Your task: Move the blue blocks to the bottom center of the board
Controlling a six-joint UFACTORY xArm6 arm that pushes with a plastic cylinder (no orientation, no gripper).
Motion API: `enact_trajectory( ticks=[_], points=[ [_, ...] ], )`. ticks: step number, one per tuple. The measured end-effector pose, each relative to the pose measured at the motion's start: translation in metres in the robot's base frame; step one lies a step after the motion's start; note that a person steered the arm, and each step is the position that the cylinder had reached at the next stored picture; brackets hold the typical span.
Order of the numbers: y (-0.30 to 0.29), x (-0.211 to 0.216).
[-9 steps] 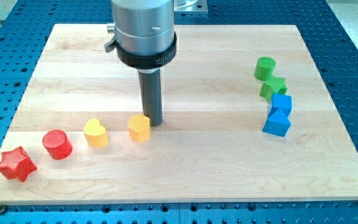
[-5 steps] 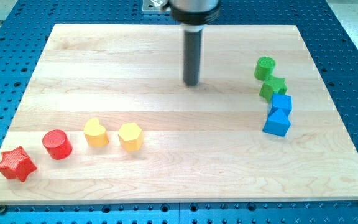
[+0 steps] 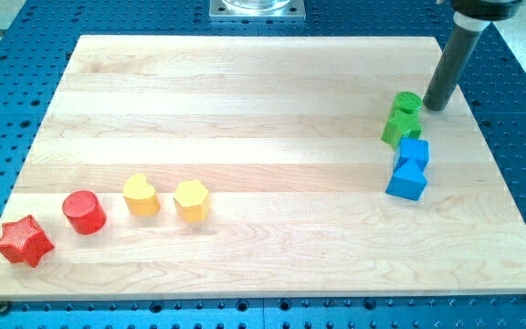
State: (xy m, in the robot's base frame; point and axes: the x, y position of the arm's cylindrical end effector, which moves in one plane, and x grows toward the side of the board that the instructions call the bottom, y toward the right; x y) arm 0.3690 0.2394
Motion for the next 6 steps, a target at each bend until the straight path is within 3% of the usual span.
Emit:
enact_trajectory(
  ticks=[1, 2, 3, 4, 5, 6],
  points=[
    [-0.041, 0.058],
    [-0.051, 0.081],
    [-0.007, 0.059],
    [-0.037, 0.073],
    [-0.074, 0.138],
    [-0.120, 0.170]
  ],
)
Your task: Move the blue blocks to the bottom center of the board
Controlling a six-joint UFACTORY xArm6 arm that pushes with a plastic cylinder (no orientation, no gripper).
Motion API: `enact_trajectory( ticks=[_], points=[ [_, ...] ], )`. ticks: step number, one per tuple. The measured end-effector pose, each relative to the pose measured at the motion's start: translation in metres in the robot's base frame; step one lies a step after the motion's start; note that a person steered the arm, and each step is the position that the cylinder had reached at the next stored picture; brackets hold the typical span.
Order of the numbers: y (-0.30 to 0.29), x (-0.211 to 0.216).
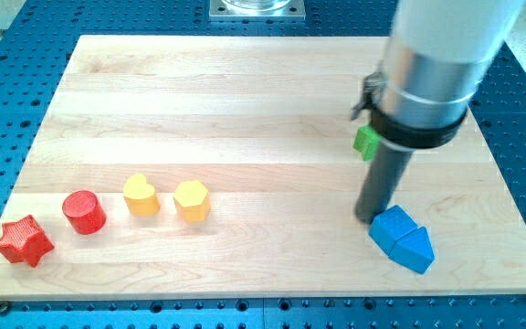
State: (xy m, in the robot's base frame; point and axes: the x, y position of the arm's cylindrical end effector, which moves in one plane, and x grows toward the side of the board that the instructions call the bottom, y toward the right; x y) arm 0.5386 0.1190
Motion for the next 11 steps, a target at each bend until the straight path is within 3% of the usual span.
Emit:
enact_trajectory(
  ticks=[1, 2, 3, 6, 8, 10, 11],
  points=[
    [0.042, -0.021],
    [0.095, -0.009],
    [0.080, 0.027],
    [0.035, 0.045],
    [0.074, 0.057],
    [-0.006, 0.080],
    [-0.015, 0.078]
  ],
)
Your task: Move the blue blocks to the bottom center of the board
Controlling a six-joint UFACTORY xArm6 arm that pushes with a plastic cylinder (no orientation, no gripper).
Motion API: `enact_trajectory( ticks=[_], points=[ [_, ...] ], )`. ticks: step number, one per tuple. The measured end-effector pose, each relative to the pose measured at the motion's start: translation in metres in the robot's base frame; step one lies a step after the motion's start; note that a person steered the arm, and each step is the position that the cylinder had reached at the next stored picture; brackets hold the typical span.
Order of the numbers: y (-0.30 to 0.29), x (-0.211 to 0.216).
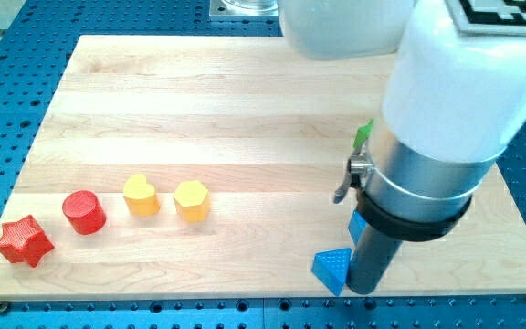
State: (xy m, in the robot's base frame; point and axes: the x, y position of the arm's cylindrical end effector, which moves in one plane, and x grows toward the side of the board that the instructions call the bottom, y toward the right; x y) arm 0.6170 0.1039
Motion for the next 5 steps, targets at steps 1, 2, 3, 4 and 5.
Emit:
enact_trajectory(
  ticks=[1, 2, 3, 4, 5],
  points=[
    [0.003, -0.002],
    [-0.017, -0.002],
    [-0.037, -0.002],
    [-0.042, -0.004],
    [-0.043, -0.014]
  ],
)
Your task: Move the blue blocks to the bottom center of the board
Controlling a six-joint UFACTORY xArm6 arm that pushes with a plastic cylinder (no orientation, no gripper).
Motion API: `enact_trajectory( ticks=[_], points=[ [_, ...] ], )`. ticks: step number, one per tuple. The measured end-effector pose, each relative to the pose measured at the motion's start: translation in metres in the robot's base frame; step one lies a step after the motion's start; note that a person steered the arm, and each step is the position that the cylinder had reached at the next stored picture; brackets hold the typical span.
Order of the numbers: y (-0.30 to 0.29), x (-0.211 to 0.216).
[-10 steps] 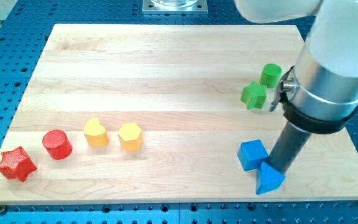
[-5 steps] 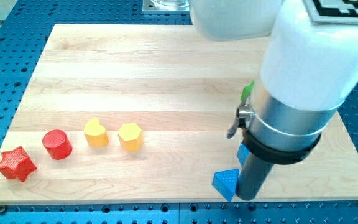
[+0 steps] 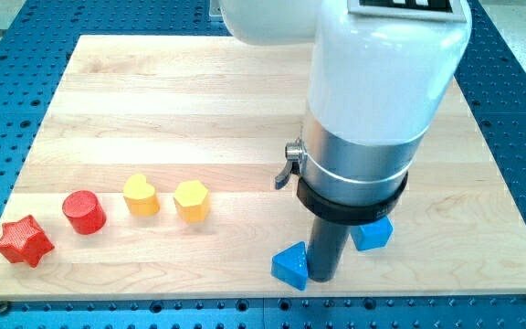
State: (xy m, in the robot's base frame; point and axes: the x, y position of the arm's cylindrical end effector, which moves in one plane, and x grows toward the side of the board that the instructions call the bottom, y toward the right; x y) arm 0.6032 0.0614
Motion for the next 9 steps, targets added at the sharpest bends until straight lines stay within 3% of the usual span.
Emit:
enact_trajectory(
  ticks=[1, 2, 4, 5, 6, 7, 9],
  points=[
    [0.067, 0.014],
    [0.108, -0.017],
    [0.073, -0.044],
    [0.095, -0.066],
    [0.044, -0.059],
    [0.102, -0.058],
    [0.032, -0.034]
  ],
)
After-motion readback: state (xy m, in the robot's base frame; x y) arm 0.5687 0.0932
